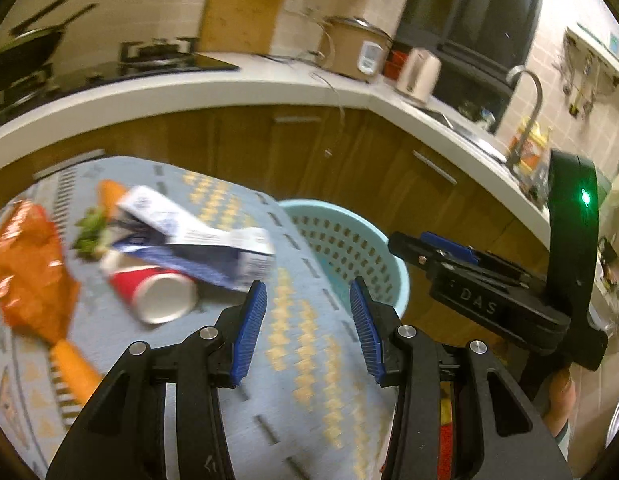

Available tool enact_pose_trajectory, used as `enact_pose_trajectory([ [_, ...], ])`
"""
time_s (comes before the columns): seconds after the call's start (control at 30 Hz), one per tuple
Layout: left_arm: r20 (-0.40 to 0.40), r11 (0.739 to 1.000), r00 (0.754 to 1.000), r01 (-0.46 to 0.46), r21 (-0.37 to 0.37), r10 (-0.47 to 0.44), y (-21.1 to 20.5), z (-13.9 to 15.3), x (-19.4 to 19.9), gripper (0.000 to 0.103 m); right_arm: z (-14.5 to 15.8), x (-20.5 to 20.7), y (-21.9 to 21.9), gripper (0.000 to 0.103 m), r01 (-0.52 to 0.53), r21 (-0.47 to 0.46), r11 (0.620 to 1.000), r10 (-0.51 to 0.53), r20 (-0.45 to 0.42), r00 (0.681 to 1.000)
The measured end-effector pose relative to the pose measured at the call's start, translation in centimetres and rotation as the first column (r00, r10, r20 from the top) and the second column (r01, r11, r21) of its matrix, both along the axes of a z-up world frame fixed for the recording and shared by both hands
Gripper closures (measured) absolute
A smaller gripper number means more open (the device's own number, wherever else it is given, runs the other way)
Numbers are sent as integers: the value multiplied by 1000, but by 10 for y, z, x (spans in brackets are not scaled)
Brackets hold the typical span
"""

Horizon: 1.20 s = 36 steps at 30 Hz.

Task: Collect trash
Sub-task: 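Grasp the milk carton with the right gripper while the left gripper grasps the bread roll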

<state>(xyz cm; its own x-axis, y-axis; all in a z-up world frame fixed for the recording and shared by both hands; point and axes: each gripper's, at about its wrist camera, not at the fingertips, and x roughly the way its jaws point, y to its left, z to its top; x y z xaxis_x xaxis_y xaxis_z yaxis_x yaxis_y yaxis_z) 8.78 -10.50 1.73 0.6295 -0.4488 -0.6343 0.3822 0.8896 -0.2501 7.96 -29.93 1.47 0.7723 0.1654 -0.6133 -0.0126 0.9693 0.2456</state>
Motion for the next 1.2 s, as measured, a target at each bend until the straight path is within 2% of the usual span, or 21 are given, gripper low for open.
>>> enact_pose_trajectory([
  [0.07,27,998,998,-59,4,58,23,4,-5,61,6,-4,18,59,-25,-18,1000,26,28,999],
  [0.13,37,994,993,-110,1,110,43,5,-9,61,9,-6,32,66,-55,-37,998,57,42,998],
  [0.27,26,976,976,-215,-21,216,91,3,-14,61,11,-5,62,66,-107,-73,992,111,46,993],
  [0.4,-15,936,936,-353,-14,352,132,-11,-14,57,5,1,80,66,-145,-76,987,147,22,989],
  [0.5,-71,916,915,-400,-37,397,152,-25,-11,57,0,6,92,66,-170,-87,982,171,4,985],
  [0.63,-108,908,903,-419,-7,416,152,-40,-8,54,-4,11,104,66,-186,-119,975,188,4,982],
  [0.77,-147,909,899,-417,7,414,141,-55,0,39,-8,25,103,66,-213,-93,973,212,-14,977],
  [0.83,-138,900,890,-436,23,434,137,-59,2,36,-11,33,101,66,-239,-68,969,238,-30,971],
  [0.87,-131,897,888,-442,25,441,135,-61,3,35,-13,38,100,62,-251,-65,966,249,-34,968],
  [0.9,-125,895,887,-445,28,445,132,-63,4,34,-14,41,100,51,-254,-70,965,252,-37,967],
  [0.93,-125,895,886,-445,37,446,130,-66,5,34,-15,45,100,47,-257,-74,964,255,-40,966],
  [1.03,-126,895,886,-440,72,445,125,-72,8,34,-19,56,97,44,-276,-70,959,274,-43,961],
  [1.1,-120,894,886,-440,85,447,122,-72,11,36,-21,62,96,35,-287,-68,955,285,-44,958],
  [1.13,-119,895,888,-436,94,445,120,-72,12,36,-22,66,95,34,-291,-64,955,288,-43,957],
  [1.2,-112,890,885,-439,122,452,116,-73,14,45,-25,75,94,32,-323,-43,945,321,-46,946],
])
